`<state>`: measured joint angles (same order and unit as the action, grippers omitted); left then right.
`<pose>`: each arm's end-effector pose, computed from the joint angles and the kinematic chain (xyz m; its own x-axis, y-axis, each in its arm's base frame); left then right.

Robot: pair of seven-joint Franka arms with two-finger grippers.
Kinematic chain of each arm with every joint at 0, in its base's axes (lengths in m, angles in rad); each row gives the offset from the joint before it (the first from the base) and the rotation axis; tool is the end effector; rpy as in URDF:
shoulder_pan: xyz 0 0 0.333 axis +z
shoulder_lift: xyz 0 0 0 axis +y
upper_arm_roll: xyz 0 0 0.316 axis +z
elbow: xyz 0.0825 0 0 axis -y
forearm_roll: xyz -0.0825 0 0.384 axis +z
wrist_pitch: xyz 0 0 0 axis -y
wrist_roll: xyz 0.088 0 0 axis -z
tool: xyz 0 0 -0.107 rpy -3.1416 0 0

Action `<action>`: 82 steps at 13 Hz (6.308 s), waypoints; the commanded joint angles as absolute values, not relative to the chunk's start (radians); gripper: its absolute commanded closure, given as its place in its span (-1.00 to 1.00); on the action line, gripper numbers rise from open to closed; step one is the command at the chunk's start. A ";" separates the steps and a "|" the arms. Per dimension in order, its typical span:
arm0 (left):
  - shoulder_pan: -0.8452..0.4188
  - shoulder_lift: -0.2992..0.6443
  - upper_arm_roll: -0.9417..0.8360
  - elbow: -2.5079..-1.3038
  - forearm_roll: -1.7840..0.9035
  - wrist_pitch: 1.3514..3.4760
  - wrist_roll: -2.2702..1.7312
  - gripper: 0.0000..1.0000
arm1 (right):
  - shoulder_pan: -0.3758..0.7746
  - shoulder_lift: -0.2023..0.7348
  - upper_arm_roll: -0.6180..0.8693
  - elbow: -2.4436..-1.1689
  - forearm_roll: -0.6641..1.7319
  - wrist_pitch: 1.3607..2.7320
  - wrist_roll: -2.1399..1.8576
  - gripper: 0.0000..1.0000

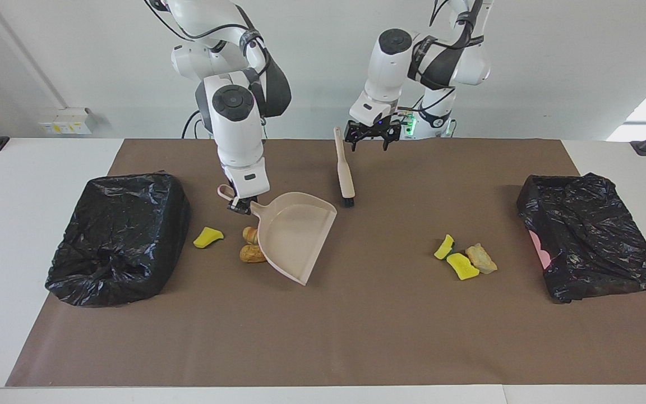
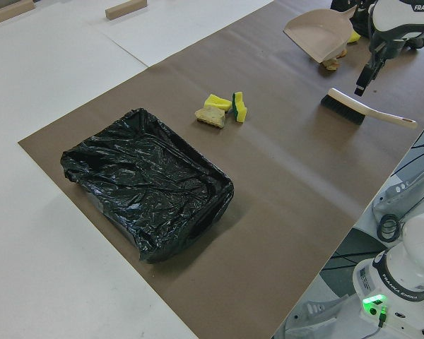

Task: Sweep and dump trash in bin
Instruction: 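Grasp the brush handle with the left gripper while the right gripper holds the dustpan, then move the brush with the left gripper behind the yellow sponges, then sweep the sponges and stones into the dustpan with the left gripper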

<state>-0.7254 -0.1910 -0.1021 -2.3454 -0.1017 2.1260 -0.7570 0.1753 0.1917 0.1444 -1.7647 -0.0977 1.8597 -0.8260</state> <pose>0.3157 -0.3510 0.4063 0.9976 -0.0143 -0.0672 -0.0126 -0.9996 0.0265 0.5784 0.1786 0.4458 0.3802 0.9182 -0.1109 0.9224 -0.3853 -0.0271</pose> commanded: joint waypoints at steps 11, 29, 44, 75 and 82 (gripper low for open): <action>-0.966 -0.153 -0.081 -2.508 -0.166 2.349 -0.850 -1.00 | 0.156 0.129 0.149 -1.852 -0.084 1.885 -0.868 1.00; -0.326 -0.336 -0.069 -2.242 -0.054 1.757 -0.356 1.00 | 0.236 0.150 0.149 -1.867 -0.086 1.982 -0.793 1.00; 0.055 0.233 -0.060 -1.926 0.179 2.089 0.140 1.00 | 0.414 0.331 0.149 -1.818 -0.175 2.118 -0.617 1.00; -0.316 -0.095 -0.054 -2.176 -0.175 1.747 -0.584 1.00 | 0.408 0.342 0.149 -1.838 -0.275 2.121 -0.827 1.00; -0.431 -0.104 -0.063 -2.358 -0.193 2.095 -0.494 1.00 | 0.407 0.339 0.150 -1.852 -0.272 2.138 -0.845 1.00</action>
<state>-0.3952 -0.1025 -0.0702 -2.3414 -0.1894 2.0159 -0.5366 0.4152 0.3363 0.1458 -1.8345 -0.2536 2.1241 -0.8155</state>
